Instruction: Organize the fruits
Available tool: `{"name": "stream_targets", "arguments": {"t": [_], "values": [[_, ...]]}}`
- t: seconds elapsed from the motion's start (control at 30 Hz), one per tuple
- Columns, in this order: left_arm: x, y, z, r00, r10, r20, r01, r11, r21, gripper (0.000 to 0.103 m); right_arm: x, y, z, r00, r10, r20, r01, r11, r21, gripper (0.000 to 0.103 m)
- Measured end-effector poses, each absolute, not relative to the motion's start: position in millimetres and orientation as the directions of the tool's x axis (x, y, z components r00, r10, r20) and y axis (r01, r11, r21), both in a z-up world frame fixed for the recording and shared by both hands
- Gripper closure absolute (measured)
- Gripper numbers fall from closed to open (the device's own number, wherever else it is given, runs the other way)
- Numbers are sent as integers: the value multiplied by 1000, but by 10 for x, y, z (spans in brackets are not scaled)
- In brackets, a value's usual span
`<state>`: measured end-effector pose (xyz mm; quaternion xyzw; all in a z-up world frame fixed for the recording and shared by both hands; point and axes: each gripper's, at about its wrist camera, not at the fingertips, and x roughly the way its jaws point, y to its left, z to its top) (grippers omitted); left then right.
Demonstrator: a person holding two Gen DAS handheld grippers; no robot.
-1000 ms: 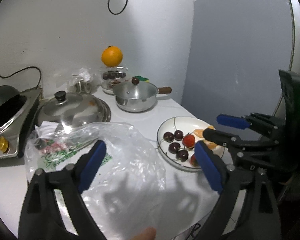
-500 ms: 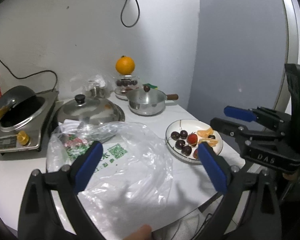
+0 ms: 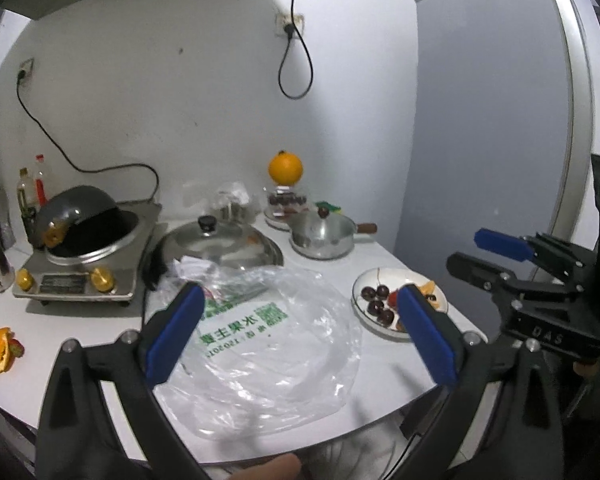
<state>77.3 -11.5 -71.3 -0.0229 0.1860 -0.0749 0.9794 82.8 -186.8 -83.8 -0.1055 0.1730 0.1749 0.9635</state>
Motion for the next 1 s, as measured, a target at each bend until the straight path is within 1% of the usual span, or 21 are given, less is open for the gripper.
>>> {"name": "stream_targets", "arguments": {"t": [0.27,0.4,0.5,0.67,1.0], "values": [[444,31,-465,955,-80,-286,64,996,-66,5,510,-1876,-599,908,302,-291,-351,927,-132,45],[269,117,-316,967,-27,-254,14,998,-54,5,346,-1922,-454,917,313,-246,-346,932,-106,40],[113,152,-217,974,-2,-225,-5,999,-32,5,249,-1941,-372,925,313,-217,-340,935,-99,40],[-71,173,-102,980,18,-197,-20,1000,-10,5,109,-1919,-267,932,310,-186,-333,936,-111,40],[-297,247,83,990,38,-135,-42,999,-32,5,-76,-1898,-147,944,300,-141,-318,939,-132,39]]}}
